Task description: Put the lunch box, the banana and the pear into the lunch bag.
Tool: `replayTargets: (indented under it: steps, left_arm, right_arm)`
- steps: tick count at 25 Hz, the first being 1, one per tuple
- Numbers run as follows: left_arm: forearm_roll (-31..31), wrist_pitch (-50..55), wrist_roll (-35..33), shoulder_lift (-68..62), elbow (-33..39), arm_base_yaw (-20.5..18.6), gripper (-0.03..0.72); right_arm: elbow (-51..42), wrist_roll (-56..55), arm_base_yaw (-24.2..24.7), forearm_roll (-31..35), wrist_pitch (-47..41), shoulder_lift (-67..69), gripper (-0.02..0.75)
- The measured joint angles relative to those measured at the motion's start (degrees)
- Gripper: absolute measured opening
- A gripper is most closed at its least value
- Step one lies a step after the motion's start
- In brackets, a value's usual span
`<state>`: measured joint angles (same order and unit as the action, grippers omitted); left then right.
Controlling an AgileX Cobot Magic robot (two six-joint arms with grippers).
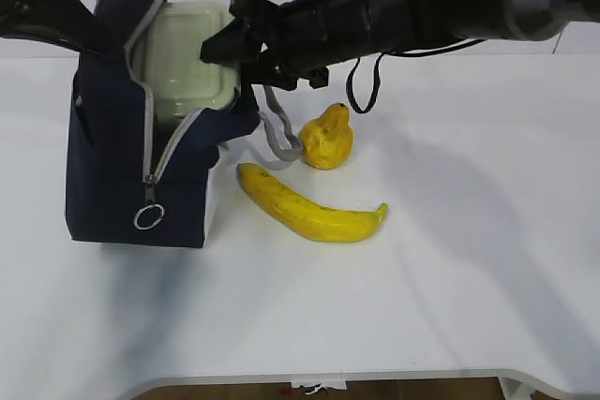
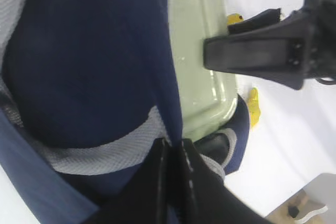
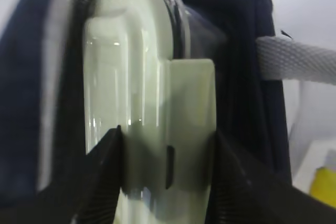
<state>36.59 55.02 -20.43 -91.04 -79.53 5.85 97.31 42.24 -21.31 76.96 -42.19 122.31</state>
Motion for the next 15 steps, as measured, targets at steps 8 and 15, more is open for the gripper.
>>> replayTargets:
  steps: [8, 15]
  left_arm:
    - [0.6, -0.3, -1.4, -1.1, 0.0, 0.0, -0.001]
    - [0.1, -0.4, -2.8, -1.7, 0.0, 0.0, -0.001]
  right_arm:
    - [1.4, 0.0, -1.2, -4.2, -1.4, 0.9, 0.362]
    - [4.8, -2.3, -4.0, -13.2, -2.5, 1.6, 0.362]
